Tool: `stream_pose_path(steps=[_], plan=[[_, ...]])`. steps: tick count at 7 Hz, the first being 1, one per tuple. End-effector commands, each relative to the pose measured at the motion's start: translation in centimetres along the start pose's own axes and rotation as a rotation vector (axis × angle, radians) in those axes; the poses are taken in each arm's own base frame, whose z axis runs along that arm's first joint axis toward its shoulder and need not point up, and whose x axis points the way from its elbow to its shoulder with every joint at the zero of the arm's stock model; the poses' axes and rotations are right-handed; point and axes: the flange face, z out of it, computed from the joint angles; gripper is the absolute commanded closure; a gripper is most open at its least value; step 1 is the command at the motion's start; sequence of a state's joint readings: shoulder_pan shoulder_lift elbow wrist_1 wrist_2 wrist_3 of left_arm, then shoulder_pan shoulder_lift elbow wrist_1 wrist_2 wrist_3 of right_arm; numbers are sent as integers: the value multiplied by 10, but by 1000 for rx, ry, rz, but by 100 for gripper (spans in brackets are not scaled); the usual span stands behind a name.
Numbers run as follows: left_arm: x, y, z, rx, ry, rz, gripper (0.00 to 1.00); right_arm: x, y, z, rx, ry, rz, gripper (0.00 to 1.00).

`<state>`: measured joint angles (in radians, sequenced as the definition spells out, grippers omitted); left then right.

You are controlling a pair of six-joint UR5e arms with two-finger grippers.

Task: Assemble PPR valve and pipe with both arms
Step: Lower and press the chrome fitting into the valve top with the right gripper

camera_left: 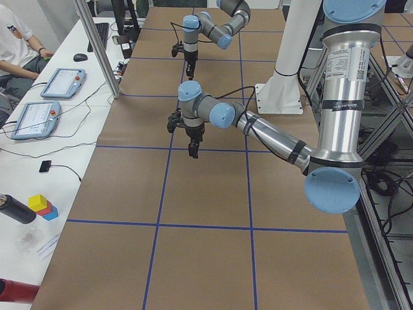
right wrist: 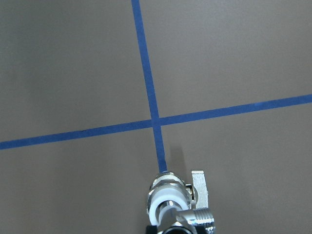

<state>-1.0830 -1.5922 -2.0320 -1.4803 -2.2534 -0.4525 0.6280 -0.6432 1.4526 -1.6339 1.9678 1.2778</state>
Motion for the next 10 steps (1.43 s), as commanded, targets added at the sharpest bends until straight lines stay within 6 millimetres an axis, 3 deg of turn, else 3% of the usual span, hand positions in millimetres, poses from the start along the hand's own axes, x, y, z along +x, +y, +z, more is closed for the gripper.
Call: stream_pose_path(steps=[1, 6, 7, 8, 10], plan=[[0, 0, 0, -1, 0, -1, 0, 0, 1, 3, -1, 4, -3, 100], [0, 0, 0, 0, 0, -1, 0, -1, 3, 9, 1, 14, -10, 100], [0, 1, 0, 0, 0, -1, 0, 0, 2, 11, 0, 18, -8, 81], [-1, 1, 0, -1, 0, -2, 0, 0, 2, 11, 0, 18, -8, 71], [0, 2, -1, 0, 0, -1, 0, 0, 2, 12, -1, 20, -8, 63]])
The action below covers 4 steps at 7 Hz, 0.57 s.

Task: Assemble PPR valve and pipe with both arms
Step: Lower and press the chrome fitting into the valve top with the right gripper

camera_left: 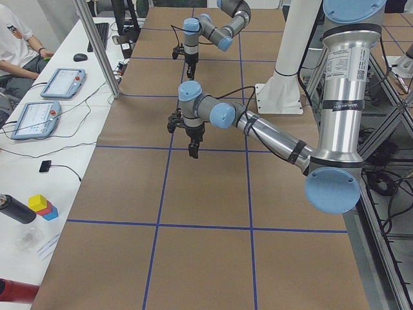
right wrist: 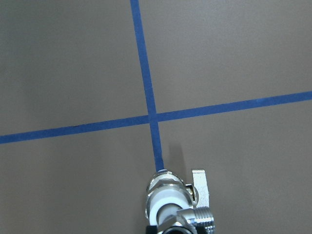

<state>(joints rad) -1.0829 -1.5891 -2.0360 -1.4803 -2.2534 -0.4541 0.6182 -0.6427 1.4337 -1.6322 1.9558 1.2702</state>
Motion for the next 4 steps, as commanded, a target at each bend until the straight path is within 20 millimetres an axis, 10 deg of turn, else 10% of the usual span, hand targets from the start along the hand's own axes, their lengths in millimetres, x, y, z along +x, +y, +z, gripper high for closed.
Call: stream_pose_path(steps=[1, 4], plan=[[0, 1, 0, 0, 0, 0, 0, -1, 0, 0, 0, -1, 0, 58], [-1, 0, 0, -1, -1, -1, 0, -1, 0, 0, 0, -1, -3, 50]])
